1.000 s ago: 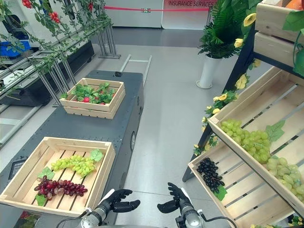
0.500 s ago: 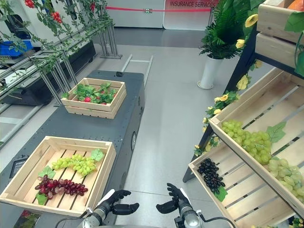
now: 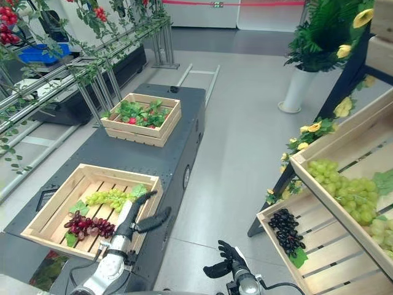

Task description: Pick up the fruits from the basket on one side to the basket on the other side

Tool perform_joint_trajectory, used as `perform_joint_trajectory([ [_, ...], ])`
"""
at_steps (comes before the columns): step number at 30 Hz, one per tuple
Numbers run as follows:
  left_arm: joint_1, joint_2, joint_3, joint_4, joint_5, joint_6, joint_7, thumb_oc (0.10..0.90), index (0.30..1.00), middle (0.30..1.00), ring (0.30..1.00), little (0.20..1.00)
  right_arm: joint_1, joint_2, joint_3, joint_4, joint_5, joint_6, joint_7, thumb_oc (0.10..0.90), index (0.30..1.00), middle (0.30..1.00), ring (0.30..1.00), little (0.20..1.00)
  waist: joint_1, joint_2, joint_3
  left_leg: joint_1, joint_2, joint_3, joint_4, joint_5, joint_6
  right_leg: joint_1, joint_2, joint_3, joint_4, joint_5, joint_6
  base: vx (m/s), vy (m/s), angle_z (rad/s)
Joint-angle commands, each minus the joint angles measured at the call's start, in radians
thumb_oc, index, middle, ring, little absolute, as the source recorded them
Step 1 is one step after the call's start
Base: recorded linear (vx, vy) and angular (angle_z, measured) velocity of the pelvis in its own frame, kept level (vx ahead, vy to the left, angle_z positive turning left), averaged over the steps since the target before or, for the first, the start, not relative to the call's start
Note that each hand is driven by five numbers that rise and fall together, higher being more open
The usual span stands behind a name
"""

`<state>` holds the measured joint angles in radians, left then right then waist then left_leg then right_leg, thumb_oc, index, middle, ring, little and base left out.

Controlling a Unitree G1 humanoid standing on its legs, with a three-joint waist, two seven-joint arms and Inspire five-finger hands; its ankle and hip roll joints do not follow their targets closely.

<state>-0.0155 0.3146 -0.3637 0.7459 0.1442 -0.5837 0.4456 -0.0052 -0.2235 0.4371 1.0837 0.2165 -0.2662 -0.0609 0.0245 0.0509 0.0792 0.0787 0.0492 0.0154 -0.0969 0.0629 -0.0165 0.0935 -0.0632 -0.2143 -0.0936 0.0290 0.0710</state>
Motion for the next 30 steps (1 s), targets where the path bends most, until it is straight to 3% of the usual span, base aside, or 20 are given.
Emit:
perform_joint_trajectory([
  [1,-0.175,0.111,0.080,-0.096,0.018,-0.064,0.072,0.800,0.900,0.900,0.900,0.900,-0.076,-0.026,-0.030,-0.088,0.021,-0.043,-0.019,0.800,0.900,0.900,0.900,0.900,0.010,-0.038,0.068,0.002,-0.069,-0.002,0.010,-0.080,0.020,0.037,-0.022,-0.030,0.006,-0.035,-0.019,0.05,0.051,0.15],
  [4,-0.182,0.179,0.138,-0.125,0.026,-0.049,0.078,0.800,0.900,0.900,0.900,0.900,-0.058,-0.039,-0.036,-0.097,0.009,-0.045,-0.010,0.800,0.900,0.900,0.900,0.900,0.009,-0.030,0.068,-0.003,-0.069,-0.006,0.010,-0.075,0.019,0.033,-0.025,-0.037,0.028,-0.052,-0.022,0.06,0.046,0.10],
  [6,-0.198,0.266,0.167,-0.134,0.102,0.029,0.114,0.800,0.900,0.900,0.900,0.900,-0.037,-0.053,-0.044,-0.104,0.016,-0.052,-0.006,0.800,0.900,0.900,0.900,0.900,0.010,-0.014,0.078,-0.016,-0.067,-0.018,0.010,-0.062,0.017,0.006,-0.027,-0.047,0.093,-0.087,-0.030,0.07,0.064,0.07],
  [11,-0.278,0.368,0.187,-0.061,0.150,0.187,0.240,0.800,0.900,0.900,0.900,0.900,-0.066,-0.095,-0.052,-0.084,0.057,-0.091,-0.007,0.800,0.900,0.900,0.900,0.900,0.013,0.022,0.134,-0.057,-0.067,-0.039,0.014,-0.031,0.006,-0.068,-0.030,-0.054,0.190,-0.130,-0.053,-0.04,0.078,0.18],
  [17,-0.406,0.439,0.097,0.085,0.298,0.292,0.332,0.800,0.900,0.900,0.900,0.900,-0.217,-0.147,-0.030,-0.034,0.094,-0.126,-0.011,0.800,0.900,0.900,0.900,0.900,0.025,0.032,0.267,-0.227,-0.064,-0.011,0.245,-0.056,-0.027,-0.181,-0.053,-0.063,0.354,-0.180,-0.084,-0.14,0.059,0.20],
  [20,-0.408,0.461,0.075,0.122,0.298,0.342,0.338,0.800,0.900,0.900,0.900,0.900,-0.254,-0.160,-0.032,-0.028,0.108,-0.146,0.004,0.800,0.900,0.900,0.900,0.900,0.024,0.033,0.303,-0.282,-0.058,0.007,0.325,-0.078,-0.023,-0.215,-0.056,-0.057,0.419,-0.212,-0.099,-0.02,0.114,0.00],
  [23,-0.464,0.490,0.056,0.218,0.258,0.370,0.377,0.800,0.900,0.900,0.900,0.900,-0.302,-0.166,-0.013,-0.015,0.100,-0.177,0.030,0.800,0.900,0.900,0.900,0.900,0.023,0.018,0.340,-0.367,-0.045,0.044,0.417,-0.095,-0.017,-0.292,-0.058,-0.052,0.515,-0.242,-0.111,-0.09,0.071,-0.03],
  [25,-0.518,0.498,0.023,0.262,0.258,0.419,0.388,0.800,0.900,0.900,0.900,0.900,-0.344,-0.161,0.006,-0.005,0.090,-0.162,0.023,0.800,0.900,0.900,0.900,0.900,0.022,0.007,0.367,-0.423,-0.038,0.045,0.471,-0.095,-0.015,-0.332,-0.052,-0.050,0.575,-0.265,-0.121,-0.07,0.042,0.00],
  [30,-0.632,0.507,-0.022,0.285,0.204,0.441,0.395,0.800,0.900,0.900,0.900,0.900,-0.441,-0.164,0.031,0.010,0.149,-0.129,-0.011,0.800,0.900,0.900,0.900,0.900,0.016,-0.002,0.416,-0.541,-0.040,0.061,0.597,-0.114,-0.008,-0.445,-0.053,-0.035,0.708,-0.304,-0.146,-0.09,0.134,0.04],
])
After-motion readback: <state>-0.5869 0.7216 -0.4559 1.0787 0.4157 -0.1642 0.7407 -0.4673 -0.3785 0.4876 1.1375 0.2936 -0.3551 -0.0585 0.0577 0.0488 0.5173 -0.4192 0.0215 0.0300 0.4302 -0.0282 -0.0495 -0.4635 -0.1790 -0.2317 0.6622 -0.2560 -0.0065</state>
